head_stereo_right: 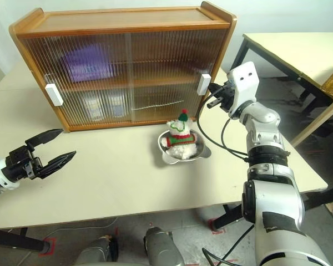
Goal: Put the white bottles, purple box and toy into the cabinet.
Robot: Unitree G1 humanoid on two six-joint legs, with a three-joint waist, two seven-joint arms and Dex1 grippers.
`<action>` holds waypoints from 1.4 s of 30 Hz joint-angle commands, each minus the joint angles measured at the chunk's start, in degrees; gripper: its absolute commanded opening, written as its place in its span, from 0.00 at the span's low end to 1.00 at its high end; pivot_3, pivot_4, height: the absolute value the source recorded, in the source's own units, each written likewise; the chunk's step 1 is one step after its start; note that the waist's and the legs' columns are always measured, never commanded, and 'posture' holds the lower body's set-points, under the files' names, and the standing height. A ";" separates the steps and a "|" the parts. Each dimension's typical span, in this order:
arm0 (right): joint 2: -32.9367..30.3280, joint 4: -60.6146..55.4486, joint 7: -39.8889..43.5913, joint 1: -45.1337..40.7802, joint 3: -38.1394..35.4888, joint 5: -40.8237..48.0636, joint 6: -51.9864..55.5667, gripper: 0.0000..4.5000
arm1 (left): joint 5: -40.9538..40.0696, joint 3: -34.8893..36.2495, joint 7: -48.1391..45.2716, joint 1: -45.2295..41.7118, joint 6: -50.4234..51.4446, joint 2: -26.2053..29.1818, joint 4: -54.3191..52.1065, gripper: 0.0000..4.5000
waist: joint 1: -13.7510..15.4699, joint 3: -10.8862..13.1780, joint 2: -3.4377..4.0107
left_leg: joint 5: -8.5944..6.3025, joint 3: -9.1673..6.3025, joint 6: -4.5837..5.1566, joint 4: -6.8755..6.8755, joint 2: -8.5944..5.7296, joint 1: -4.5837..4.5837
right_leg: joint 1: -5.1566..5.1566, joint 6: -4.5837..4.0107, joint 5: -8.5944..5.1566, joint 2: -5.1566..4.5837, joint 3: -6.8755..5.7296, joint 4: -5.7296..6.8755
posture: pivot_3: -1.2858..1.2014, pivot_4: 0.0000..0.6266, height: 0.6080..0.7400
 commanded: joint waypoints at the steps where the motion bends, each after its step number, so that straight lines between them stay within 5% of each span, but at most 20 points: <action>1: 0.53 0.71 0.81 -1.01 0.17 0.14 -0.68 0.00 | 0.89 -0.30 -0.15 0.51 -0.40 0.09 0.16 1.00 | 0.04 0.00 0.00 | 0.00 0.00 0.00 0.00 0.00 0.00 | 0.00 0.00 0.00 0.00 0.00 0.00 | 0.44 0.07 1.00; 42: 19.69 -2.38 8.00 -8.07 3.38 3.55 3.01 0.00 | 1.45 1.35 -1.52 3.92 -2.82 0.19 1.00 1.00 | 1.11 -0.01 0.07 | -0.06 -0.03 -0.29 -0.09 0.19 -0.03 | -0.44 -0.43 0.17 0.27 0.06 0.34 | 0.46 0.10 1.00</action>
